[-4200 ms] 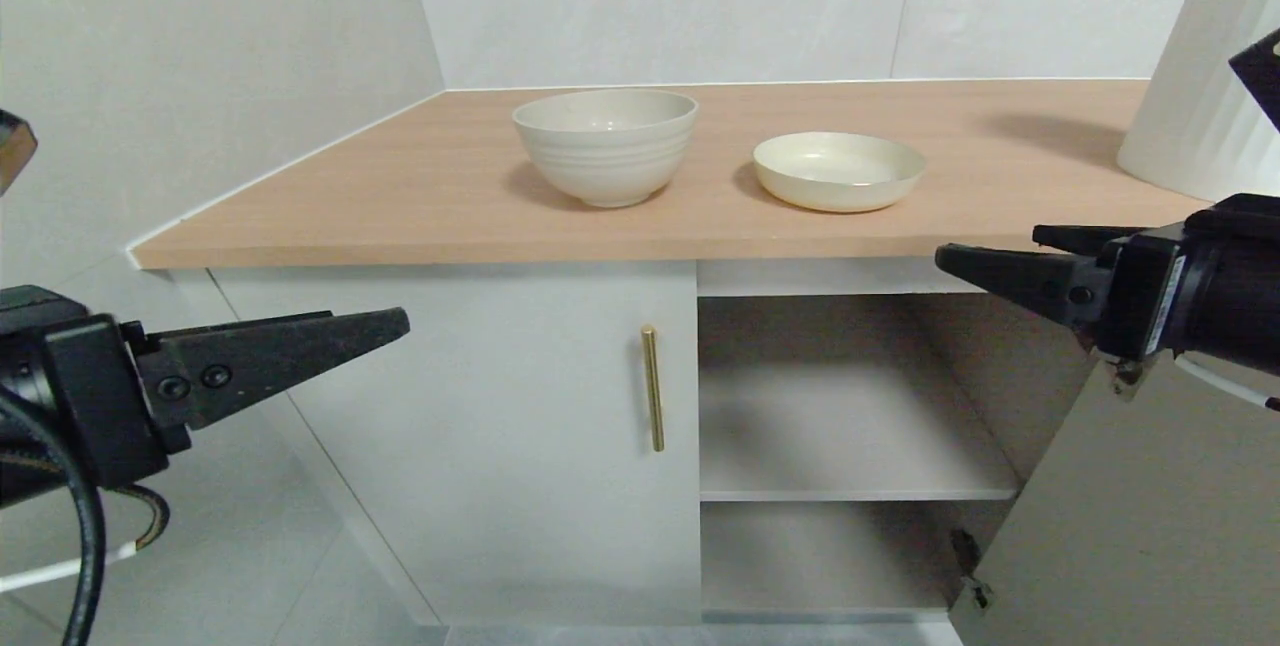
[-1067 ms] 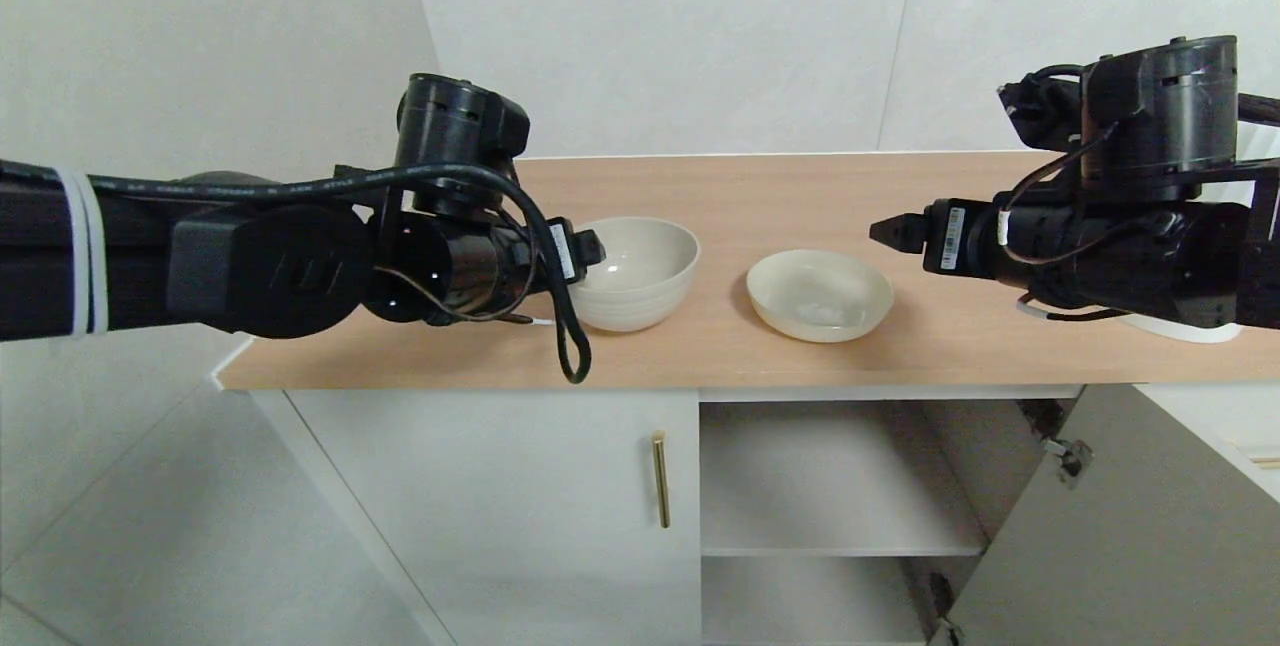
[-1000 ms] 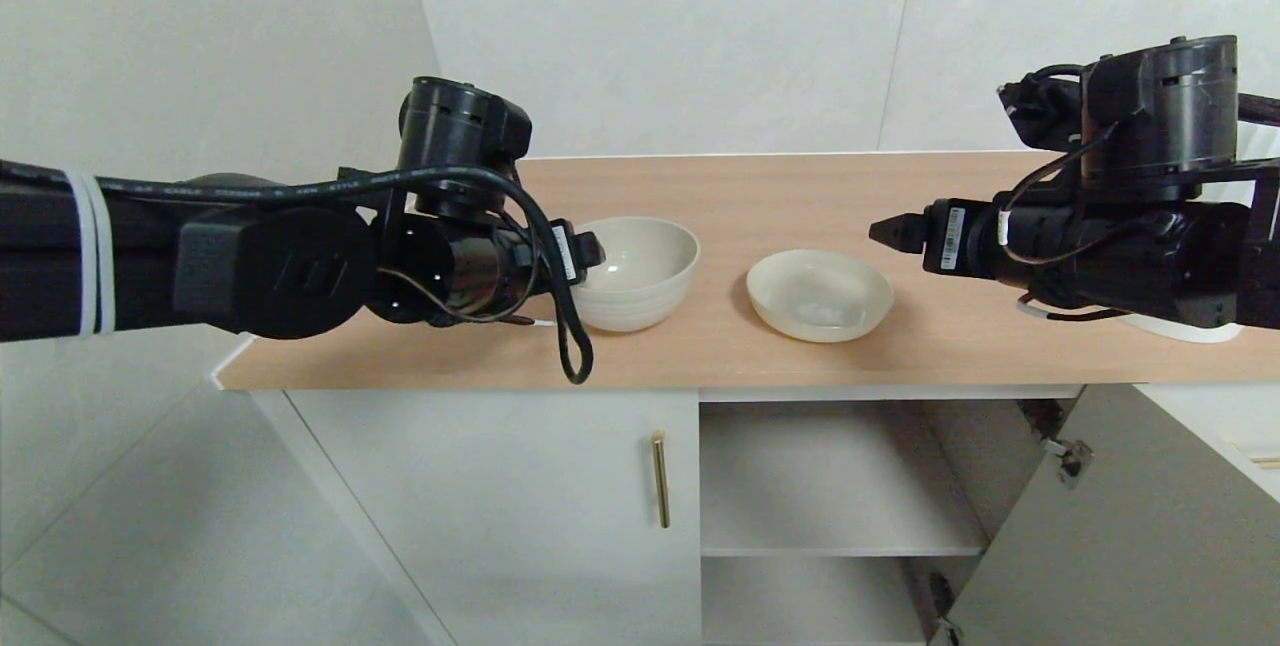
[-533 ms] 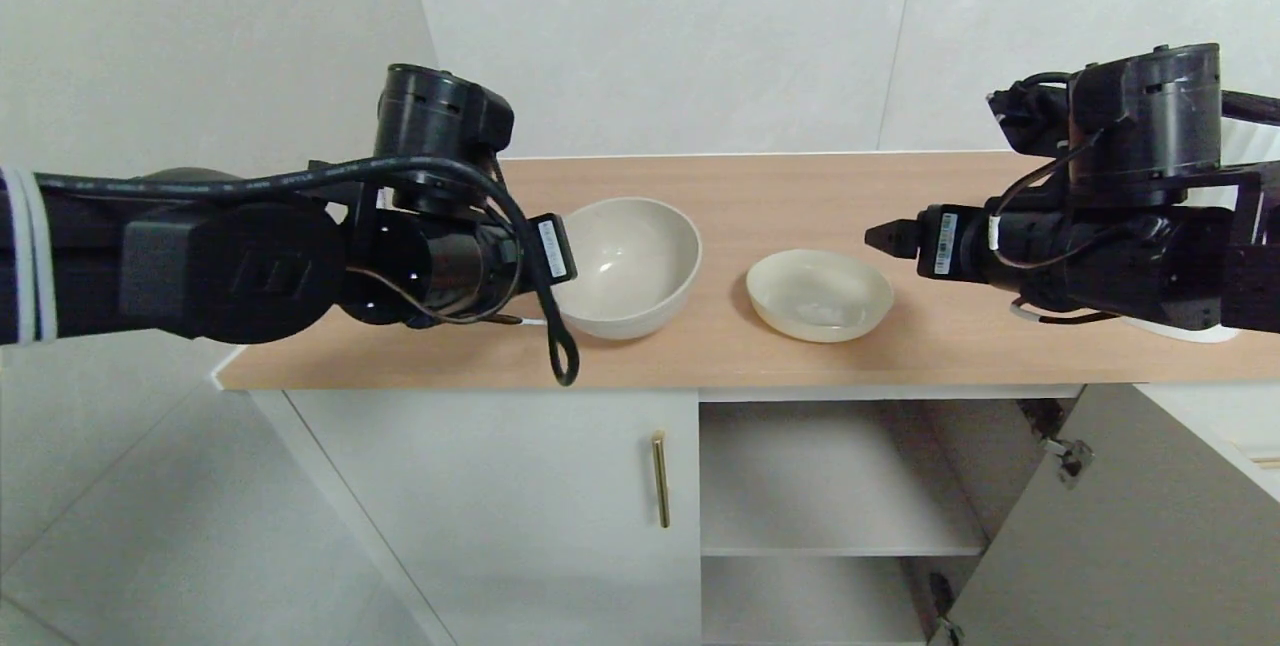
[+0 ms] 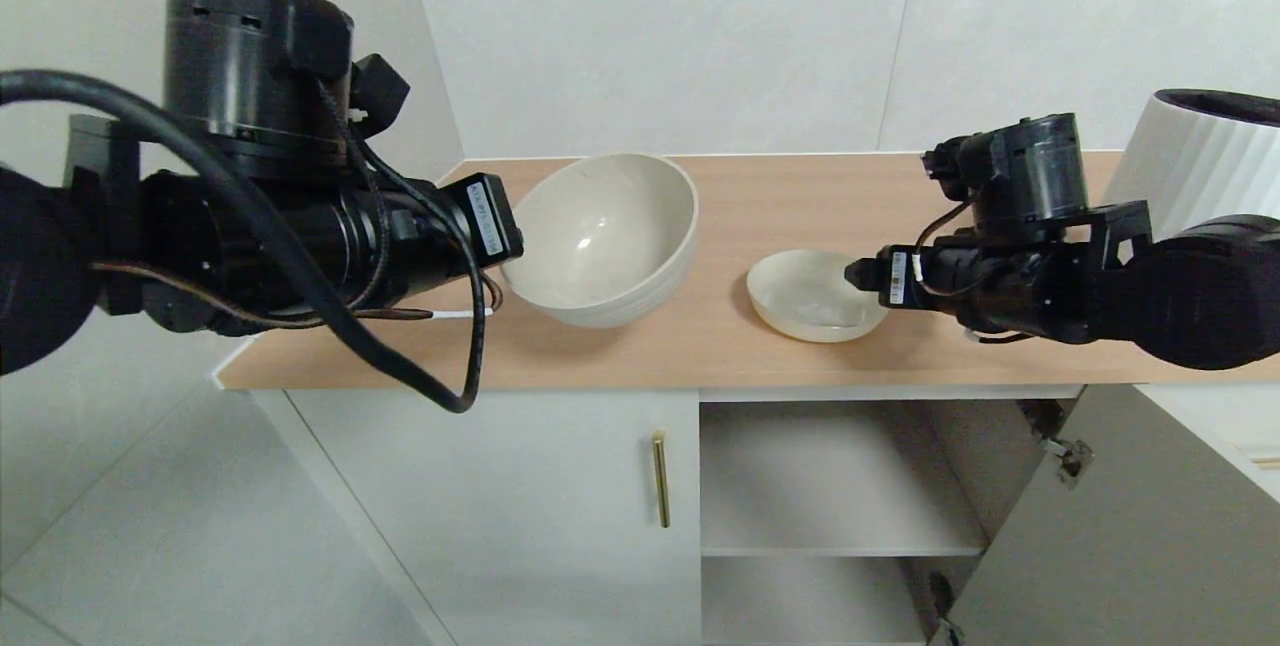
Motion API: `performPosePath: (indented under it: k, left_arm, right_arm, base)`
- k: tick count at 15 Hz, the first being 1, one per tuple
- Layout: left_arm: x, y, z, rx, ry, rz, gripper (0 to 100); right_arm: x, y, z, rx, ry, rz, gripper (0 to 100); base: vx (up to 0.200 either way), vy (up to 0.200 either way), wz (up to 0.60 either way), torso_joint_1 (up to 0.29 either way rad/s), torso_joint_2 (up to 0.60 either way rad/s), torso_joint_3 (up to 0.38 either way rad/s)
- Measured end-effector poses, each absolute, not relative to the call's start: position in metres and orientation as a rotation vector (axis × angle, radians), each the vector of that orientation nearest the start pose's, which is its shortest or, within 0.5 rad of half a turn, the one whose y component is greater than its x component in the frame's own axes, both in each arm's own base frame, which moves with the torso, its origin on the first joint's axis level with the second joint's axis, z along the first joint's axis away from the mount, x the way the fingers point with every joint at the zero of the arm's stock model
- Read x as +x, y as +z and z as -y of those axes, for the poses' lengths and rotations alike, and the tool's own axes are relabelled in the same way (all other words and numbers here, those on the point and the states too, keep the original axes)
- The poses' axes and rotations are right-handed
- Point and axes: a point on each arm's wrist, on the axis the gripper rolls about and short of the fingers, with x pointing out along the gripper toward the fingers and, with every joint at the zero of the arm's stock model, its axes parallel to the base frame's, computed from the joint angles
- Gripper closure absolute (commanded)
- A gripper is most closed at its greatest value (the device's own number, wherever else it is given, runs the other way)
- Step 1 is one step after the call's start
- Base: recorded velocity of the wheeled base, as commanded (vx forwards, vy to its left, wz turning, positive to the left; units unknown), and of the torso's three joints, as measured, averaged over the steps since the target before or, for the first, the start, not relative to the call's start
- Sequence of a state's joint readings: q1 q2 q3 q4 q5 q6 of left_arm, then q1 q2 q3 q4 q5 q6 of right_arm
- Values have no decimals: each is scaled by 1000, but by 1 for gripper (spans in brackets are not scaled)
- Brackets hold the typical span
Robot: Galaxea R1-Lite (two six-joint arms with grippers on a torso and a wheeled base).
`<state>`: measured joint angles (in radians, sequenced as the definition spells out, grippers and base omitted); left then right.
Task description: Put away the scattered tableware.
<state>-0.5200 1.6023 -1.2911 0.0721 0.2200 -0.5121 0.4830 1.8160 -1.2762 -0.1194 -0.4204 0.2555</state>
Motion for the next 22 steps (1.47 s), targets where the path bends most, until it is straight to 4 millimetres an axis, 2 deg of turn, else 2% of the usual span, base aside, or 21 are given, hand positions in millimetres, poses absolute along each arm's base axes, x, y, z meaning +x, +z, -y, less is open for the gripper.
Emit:
performPosePath:
  k: [4, 5, 11, 14, 17, 19, 22]
  left_arm:
    - [250, 285, 138, -372, -209, -411, 100]
    - [250, 286, 137, -374, -210, -410, 100]
    - [238, 288, 133, -386, -290, -429, 100]
    - [228, 285, 131, -381, -323, -446, 100]
    - [217, 275, 131, -364, -337, -482, 100]
    - [211, 269, 129, -358, -335, -499, 100]
    - [201, 259, 127, -346, -337, -531, 100]
  right_arm:
    - [330, 210, -158, 54, -3, -415, 0]
    - [331, 208, -159, 51, -4, -421, 100]
    - [333, 205, -161, 77, 2, -428, 100]
    - [322, 220, -156, 123, 60, -420, 100]
    - [296, 242, -145, 188, 148, -456, 100]
    - [271, 253, -135, 213, 265, -536, 100]
    - [237, 259, -120, 220, 324, -600, 100]
  base:
    - [0, 0, 0, 0, 0, 0]
    - [0, 0, 0, 0, 0, 0]
    - [0, 0, 0, 0, 0, 0]
    - [0, 0, 0, 0, 0, 0]
    - [0, 0, 0, 0, 0, 0]
    - [0, 0, 0, 0, 0, 0]
    - [0, 0, 0, 0, 0, 0]
